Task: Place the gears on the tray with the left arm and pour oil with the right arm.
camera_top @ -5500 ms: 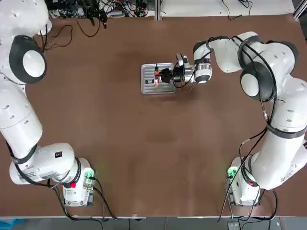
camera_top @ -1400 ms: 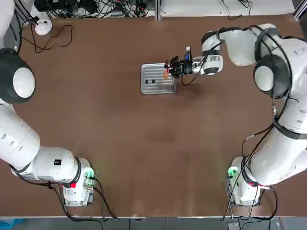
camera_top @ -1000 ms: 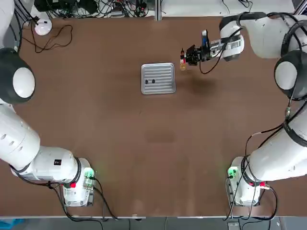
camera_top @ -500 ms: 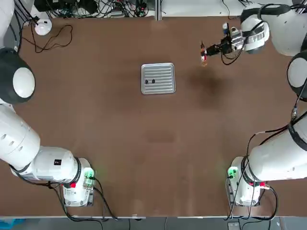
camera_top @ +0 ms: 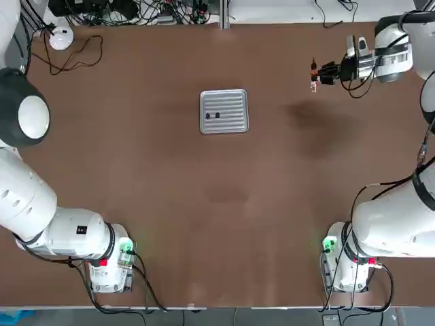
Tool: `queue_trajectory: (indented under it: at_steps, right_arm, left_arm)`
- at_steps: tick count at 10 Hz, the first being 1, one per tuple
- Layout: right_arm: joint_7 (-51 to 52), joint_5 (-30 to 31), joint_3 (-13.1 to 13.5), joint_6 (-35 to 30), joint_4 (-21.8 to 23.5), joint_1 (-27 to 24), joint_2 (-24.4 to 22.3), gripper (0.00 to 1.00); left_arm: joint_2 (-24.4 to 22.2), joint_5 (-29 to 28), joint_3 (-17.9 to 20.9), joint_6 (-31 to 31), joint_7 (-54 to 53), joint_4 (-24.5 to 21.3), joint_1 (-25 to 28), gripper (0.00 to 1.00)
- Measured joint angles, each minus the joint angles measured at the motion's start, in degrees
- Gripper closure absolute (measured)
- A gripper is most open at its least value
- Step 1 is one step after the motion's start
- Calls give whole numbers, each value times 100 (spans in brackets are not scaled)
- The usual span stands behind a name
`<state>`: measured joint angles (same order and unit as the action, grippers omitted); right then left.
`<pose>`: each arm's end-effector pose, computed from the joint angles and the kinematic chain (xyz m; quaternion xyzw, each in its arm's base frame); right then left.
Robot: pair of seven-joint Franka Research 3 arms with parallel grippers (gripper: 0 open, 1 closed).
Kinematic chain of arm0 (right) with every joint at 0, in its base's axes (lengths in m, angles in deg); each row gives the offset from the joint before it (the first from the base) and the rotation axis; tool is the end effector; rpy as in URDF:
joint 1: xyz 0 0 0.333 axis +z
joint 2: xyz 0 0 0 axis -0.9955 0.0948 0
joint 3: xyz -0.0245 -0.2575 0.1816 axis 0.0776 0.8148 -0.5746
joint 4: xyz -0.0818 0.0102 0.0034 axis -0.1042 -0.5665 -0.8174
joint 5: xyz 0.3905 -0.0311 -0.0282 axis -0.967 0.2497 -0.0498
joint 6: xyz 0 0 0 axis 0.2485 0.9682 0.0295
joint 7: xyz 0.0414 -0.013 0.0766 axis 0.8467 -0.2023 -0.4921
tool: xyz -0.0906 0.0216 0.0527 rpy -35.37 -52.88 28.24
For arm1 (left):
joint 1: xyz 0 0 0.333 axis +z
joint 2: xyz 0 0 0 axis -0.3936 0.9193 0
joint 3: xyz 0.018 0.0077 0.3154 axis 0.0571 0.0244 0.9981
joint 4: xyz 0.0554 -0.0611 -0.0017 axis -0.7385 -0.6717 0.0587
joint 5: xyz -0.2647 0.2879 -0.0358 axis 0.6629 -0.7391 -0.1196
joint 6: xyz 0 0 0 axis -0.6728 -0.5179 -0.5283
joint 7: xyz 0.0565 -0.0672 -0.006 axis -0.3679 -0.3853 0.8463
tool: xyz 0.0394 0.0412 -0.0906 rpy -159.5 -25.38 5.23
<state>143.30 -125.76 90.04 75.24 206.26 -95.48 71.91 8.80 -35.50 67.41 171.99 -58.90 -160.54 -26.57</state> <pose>0.5265 -0.0556 0.2513 -0.7443 -0.3998 -0.3390 0.4139 0.6080 -0.0693 0.6042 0.9987 -0.0416 -0.0279 0.0047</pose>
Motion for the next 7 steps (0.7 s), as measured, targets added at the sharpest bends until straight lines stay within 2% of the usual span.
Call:
queue_trajectory:
  at_steps: [4,7]
  right_arm:
    - [1727,155,108,-389,39,-541,267,69]
    - [2961,180,118,-582,28,-895,698,69]
  left_arm:
    - [0,0,1,0,0,0,0,1]
    - [0,0,1,0,10,0,0,1]
